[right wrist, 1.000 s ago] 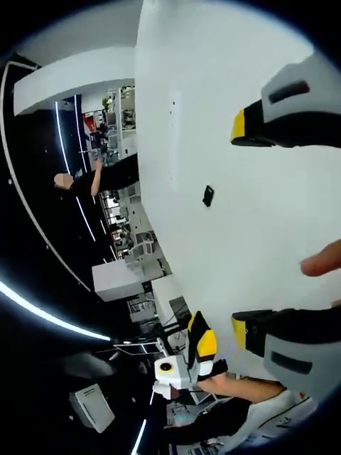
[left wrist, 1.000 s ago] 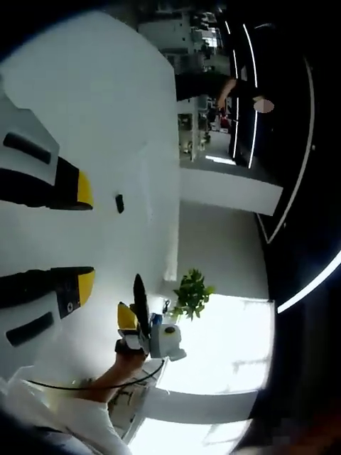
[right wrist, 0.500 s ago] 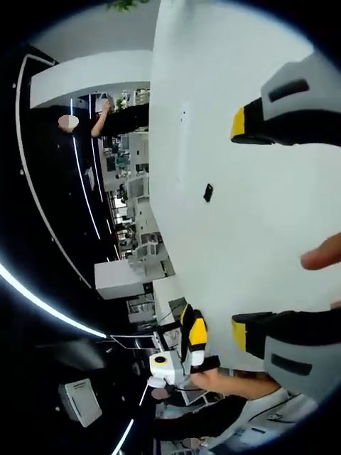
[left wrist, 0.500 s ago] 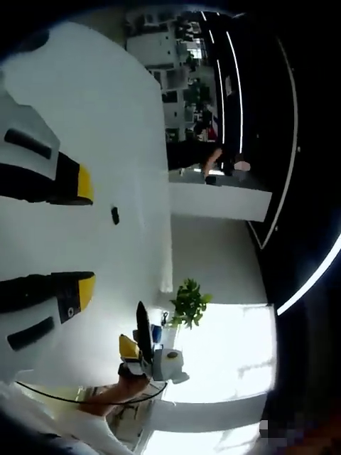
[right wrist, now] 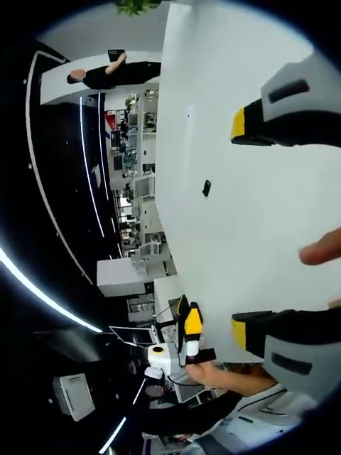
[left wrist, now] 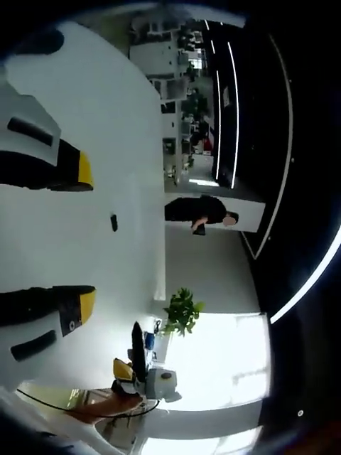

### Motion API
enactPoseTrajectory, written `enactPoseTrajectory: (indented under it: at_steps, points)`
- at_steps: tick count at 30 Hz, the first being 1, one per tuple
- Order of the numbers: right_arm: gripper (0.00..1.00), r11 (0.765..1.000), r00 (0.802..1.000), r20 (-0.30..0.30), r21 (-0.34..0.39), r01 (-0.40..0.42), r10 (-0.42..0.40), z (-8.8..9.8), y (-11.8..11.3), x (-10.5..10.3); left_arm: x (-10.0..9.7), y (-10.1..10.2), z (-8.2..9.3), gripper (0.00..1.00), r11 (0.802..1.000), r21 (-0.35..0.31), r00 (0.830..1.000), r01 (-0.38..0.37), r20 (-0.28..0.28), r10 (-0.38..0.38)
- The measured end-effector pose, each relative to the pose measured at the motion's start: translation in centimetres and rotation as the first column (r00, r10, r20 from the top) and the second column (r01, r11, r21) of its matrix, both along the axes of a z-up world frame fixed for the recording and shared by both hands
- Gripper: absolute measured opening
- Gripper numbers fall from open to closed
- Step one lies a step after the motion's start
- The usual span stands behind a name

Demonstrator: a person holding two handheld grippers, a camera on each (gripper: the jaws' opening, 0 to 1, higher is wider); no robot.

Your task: Snap the two parts of the plastic buckle together until the buckle closes and remains connected.

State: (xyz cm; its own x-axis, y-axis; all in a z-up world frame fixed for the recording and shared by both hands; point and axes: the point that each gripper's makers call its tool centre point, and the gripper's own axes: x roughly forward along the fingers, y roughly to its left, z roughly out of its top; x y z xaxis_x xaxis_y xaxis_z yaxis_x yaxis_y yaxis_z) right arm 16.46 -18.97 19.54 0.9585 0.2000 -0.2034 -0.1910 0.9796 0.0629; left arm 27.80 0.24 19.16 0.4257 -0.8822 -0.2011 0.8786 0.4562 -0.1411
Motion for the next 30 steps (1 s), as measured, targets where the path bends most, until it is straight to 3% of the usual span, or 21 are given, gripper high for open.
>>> enactPoseTrajectory:
  at_steps: [8,13,18,30]
  points:
    - [0.96,0.998,0.998,-0.036,-0.037,0.05,-0.052,-1.0,-1.3,-1.5,-1.7,1.2,-0.2,0.59,1.0,0.0,1.0,0.001,-0.003,-0.001]
    - [0.96,0.993,0.993,-0.067,-0.079,0.089,-0.094,-1.8,-2.3,-2.4,-2.7,1.9,0.5,0.63,1.0,-0.011,1.0,-0.012,0.023,0.013]
    - [0.96,0.99,0.99,-0.04,-0.044,0.13,-0.132,-1.3,-3.1,-3.1,-3.1,2.4,0.9,0.66,0.999,-0.027,0.999,-0.023,0.028,0.024]
    - [0.97,0.981,0.982,0.008,-0.039,0.189,-0.188,-0.5,-4.2,-4.2,-3.0,4.0,0.6,0.69,0.997,-0.018,0.996,-0.075,0.048,0.076]
